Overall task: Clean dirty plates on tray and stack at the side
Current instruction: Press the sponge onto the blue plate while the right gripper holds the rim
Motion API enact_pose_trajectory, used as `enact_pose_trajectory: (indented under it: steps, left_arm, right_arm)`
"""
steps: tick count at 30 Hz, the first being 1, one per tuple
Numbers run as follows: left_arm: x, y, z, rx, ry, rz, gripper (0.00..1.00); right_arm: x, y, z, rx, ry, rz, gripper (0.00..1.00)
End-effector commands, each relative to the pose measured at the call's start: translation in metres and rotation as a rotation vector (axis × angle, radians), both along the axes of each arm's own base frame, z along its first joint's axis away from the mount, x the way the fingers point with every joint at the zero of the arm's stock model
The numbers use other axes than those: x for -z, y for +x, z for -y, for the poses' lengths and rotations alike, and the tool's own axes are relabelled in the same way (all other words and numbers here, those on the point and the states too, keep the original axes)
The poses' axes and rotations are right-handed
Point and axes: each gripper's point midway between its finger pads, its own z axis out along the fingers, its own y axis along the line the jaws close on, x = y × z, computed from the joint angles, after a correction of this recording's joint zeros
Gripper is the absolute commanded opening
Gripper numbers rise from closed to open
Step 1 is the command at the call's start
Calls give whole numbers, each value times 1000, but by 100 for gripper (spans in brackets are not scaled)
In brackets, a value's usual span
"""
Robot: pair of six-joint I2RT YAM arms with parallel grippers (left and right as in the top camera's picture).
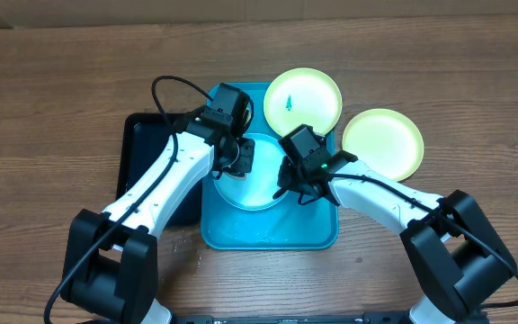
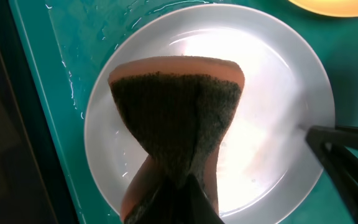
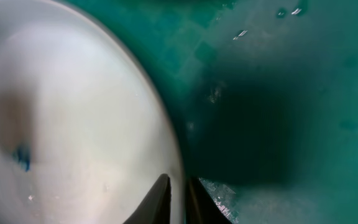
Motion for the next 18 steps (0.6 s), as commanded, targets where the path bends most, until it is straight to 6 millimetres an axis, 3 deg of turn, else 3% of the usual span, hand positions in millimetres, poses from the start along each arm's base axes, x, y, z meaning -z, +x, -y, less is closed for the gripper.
enact_pose_trajectory:
  steps: [1,11,18]
  left_arm:
    - [2,1,-4,-20,9,-2,4]
    - [5,2,-13,-34,60,9,4]
    - [20,5,-13,-37,51,44,4]
  right_arm:
    - [4,2,1,6,-17,6,4]
    - [4,0,1,5,-18,-2,4]
    - [4,0,1,4,-18,-2,4]
